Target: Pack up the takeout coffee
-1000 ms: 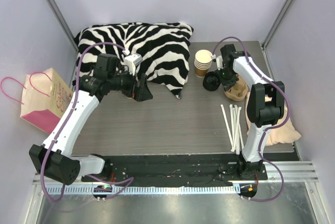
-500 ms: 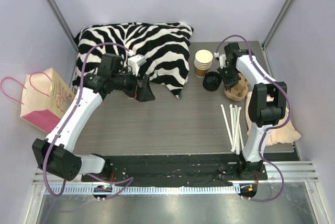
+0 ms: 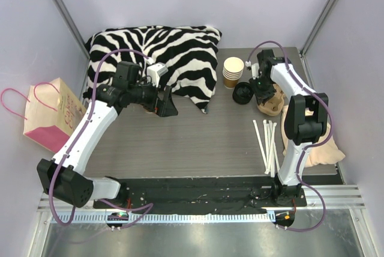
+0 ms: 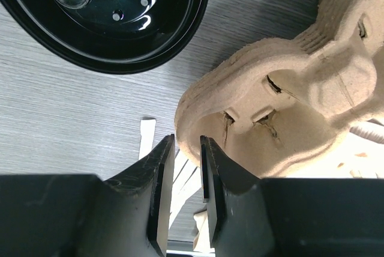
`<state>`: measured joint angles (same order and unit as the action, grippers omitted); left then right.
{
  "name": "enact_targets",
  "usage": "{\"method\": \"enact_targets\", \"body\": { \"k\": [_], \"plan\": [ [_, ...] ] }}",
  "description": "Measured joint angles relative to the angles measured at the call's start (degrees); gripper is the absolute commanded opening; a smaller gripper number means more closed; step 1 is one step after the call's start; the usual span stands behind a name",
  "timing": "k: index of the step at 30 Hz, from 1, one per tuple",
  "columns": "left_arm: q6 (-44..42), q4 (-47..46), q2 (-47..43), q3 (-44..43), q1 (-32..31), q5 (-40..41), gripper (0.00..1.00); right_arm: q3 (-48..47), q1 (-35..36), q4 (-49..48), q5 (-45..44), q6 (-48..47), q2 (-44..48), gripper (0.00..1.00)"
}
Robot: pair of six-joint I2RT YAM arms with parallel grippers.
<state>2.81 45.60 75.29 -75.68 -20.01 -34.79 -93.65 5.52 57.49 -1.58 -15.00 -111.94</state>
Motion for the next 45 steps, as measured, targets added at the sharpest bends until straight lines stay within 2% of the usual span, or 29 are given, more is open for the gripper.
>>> {"method": "enact_targets", "body": {
  "k": [9, 18, 22, 45],
  "plan": [
    [0.0, 0.0, 0.0, 0.0, 0.0, 0.0, 1.00, 0.0, 0.0, 0.0, 0.1, 0.0, -0.7, 0.27],
    [0.0, -0.2, 0.0, 0.0, 0.0, 0.0, 1.00, 0.0, 0.0, 0.0, 0.4, 0.1, -1.0, 0.12],
    [0.0, -0.3, 0.0, 0.0, 0.0, 0.0, 0.99, 0.0, 0.0, 0.0, 0.5, 0.2, -1.0, 0.01],
    [0.0, -0.5, 0.0, 0.0, -0.4, 0.0, 0.99, -4.0, -2.4, 3.6, 7.1, 1.3, -0.9, 0.01]
  ]
}}
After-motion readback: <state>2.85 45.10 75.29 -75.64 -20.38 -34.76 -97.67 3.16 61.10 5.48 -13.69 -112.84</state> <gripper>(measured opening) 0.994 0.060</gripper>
